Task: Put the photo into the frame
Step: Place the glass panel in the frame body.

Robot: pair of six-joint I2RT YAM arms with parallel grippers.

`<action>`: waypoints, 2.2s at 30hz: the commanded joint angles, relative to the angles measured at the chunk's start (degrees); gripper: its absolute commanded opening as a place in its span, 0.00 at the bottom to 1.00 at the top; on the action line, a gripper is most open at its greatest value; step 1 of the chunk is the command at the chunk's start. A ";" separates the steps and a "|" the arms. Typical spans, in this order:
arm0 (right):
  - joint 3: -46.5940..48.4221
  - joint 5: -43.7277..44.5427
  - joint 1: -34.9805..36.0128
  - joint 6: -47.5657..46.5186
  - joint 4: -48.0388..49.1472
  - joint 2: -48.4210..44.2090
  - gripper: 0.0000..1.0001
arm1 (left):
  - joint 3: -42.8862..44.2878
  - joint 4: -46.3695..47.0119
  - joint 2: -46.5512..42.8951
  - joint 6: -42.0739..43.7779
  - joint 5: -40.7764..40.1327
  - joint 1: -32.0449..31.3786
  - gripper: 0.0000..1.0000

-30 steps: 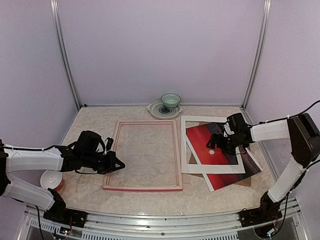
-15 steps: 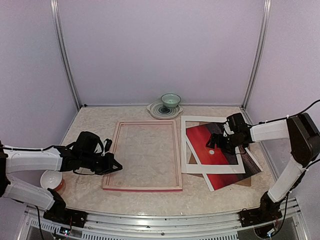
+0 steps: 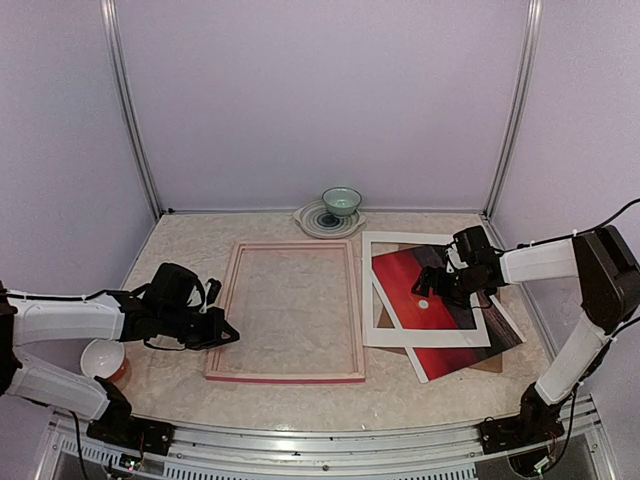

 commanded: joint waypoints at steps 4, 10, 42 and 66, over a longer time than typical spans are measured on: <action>-0.42 -0.77 0.48 0.23 -1.86 1.81 0.99 | 1.31 -1.85 0.32 3.03 -2.23 1.30 0.01; -0.40 -0.84 0.47 0.16 -2.11 1.48 0.99 | 2.31 -2.39 1.32 3.97 -2.74 1.48 0.01; -0.88 -1.33 0.57 0.26 -1.71 1.65 0.99 | 3.16 -5.04 -1.05 4.72 -4.72 1.96 0.01; -1.44 -1.50 0.72 0.54 -1.10 1.79 0.99 | 2.62 -5.74 -2.03 3.67 -5.27 1.96 0.01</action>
